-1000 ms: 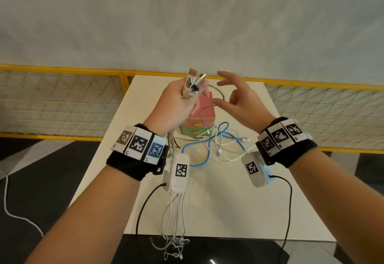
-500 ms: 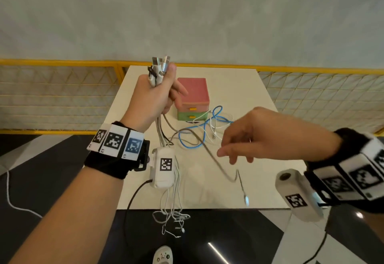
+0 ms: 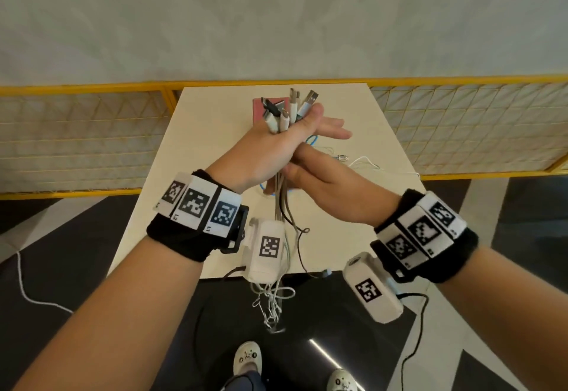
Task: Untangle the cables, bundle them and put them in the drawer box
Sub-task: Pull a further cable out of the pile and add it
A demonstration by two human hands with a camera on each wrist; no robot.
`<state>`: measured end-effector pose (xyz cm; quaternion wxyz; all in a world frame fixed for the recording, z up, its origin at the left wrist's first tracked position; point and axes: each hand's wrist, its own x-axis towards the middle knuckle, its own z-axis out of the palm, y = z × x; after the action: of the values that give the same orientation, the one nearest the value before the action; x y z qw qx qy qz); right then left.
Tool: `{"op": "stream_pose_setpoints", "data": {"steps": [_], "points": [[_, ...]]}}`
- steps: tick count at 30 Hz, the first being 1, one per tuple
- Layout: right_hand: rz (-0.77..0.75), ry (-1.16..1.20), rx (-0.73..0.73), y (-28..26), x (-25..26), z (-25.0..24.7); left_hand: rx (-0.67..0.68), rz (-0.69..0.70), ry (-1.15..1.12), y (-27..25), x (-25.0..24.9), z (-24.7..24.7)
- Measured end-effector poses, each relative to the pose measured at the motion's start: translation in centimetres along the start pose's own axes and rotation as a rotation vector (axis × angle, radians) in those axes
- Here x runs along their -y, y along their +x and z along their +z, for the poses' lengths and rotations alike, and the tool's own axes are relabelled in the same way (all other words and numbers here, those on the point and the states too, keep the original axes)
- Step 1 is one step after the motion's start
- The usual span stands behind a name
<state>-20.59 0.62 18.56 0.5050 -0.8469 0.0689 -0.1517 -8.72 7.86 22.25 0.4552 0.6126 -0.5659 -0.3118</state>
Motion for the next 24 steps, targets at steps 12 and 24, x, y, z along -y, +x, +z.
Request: {"op": "stream_pose_setpoints", "data": {"steps": [12, 24], "points": [[0.122, 0.361, -0.134, 1.0, -1.1, 1.9, -0.060, -0.028, -0.147, 0.2, 0.4, 0.5], [0.119, 0.453, -0.081, 0.9, -0.9, 0.9, -0.222, -0.026, -0.361, 2.5, 1.3, 0.8]]}}
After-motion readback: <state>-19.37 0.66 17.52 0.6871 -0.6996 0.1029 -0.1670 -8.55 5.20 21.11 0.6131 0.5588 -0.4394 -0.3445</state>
